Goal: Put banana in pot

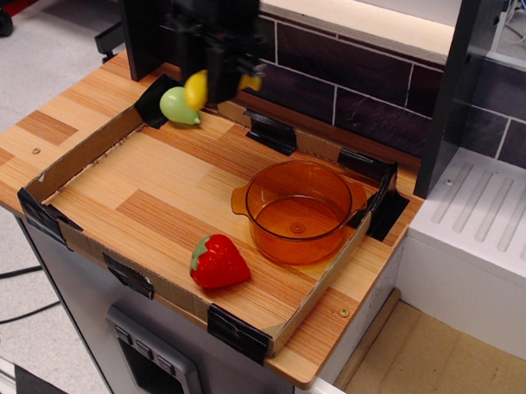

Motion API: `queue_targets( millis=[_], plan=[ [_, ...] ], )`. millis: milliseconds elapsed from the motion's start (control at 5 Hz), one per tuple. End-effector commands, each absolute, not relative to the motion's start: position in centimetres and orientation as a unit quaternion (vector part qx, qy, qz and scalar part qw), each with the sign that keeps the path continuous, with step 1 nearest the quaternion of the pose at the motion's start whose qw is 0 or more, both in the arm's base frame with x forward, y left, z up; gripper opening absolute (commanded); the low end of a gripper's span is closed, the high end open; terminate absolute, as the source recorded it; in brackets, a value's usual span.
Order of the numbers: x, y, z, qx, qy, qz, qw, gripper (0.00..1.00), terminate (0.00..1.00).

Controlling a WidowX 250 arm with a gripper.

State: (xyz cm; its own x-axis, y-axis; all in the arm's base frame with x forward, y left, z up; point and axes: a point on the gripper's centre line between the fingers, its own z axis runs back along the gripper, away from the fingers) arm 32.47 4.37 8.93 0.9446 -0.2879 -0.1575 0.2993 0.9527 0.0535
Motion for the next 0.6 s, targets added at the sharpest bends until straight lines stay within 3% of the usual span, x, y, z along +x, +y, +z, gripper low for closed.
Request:
queue_targets(
  millis=[0, 400],
  plan=[
    [32.2, 0.7, 8.2, 0.039, 0.079, -0.183, 0.979, 0.0, 0.0],
    [30.6, -1.6, 6.7, 0.046, 0.081, -0.218, 0.972, 0.0, 0.0]
  ],
)
